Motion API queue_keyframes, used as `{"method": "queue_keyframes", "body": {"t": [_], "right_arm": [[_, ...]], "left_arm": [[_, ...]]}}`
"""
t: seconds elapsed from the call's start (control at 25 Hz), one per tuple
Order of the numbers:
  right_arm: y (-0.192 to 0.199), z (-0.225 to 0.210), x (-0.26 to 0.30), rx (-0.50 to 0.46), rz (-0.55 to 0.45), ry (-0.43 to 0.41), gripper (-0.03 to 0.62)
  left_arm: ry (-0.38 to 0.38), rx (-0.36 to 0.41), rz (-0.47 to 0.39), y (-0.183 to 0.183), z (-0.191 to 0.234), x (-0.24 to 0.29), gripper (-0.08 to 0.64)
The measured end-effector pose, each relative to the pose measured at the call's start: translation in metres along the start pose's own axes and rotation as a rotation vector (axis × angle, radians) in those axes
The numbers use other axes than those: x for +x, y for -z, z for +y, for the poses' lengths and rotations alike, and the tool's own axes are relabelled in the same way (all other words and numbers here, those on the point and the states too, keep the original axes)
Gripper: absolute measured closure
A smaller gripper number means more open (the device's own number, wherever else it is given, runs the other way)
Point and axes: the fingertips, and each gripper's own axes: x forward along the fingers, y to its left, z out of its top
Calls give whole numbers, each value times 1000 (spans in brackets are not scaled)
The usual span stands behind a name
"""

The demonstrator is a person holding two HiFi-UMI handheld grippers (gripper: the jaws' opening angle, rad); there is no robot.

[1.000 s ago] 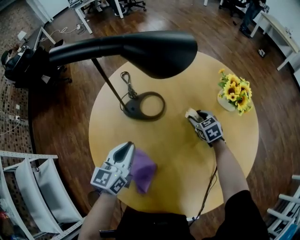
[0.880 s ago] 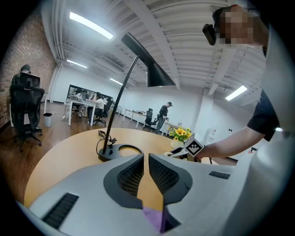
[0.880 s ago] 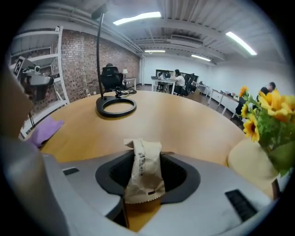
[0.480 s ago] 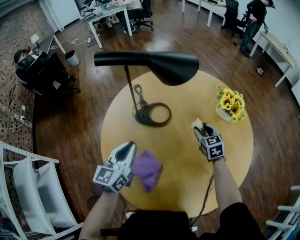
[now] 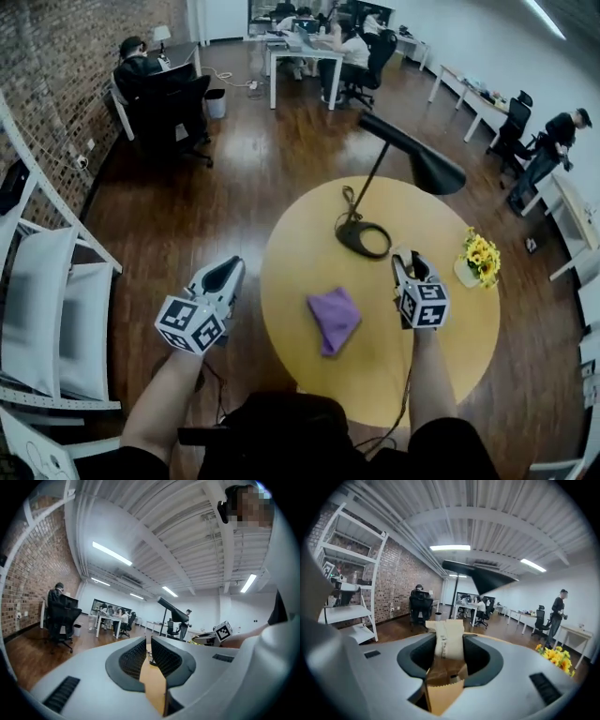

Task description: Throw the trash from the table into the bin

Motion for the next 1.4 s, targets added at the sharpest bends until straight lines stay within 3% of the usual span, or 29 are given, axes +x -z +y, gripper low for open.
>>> {"method": "queue_keyframes", "body": {"t": [0.16, 0.36, 0.48, 0.6, 0.96, 1.2, 1.4], "right_arm": [[-60, 94, 15, -48, -79, -106, 428], [-130, 247, 23, -118, -204, -302, 428], [-154, 337, 15, -134, -252, -423, 428], [-168, 419, 11, -145, -284, -536, 428], [-154, 624, -9, -196, -248, -839, 428], [-127, 708, -30, -202, -181, -1035, 428], [-76, 763, -25, -272, -66, -1155, 428]], "left_arm": [[-135, 19, -79, -33, 58, -87, 529], [-279, 49, -157, -61, 105, -197, 529], [-344, 114, -153, -71, 116, -257, 529], [-424, 126, -173, -82, 131, -323, 529], [-749, 143, -199, -90, 164, -504, 529], [-923, 119, -215, -69, 171, -550, 529], [-1048, 31, -173, -30, 181, -578, 529]]}}
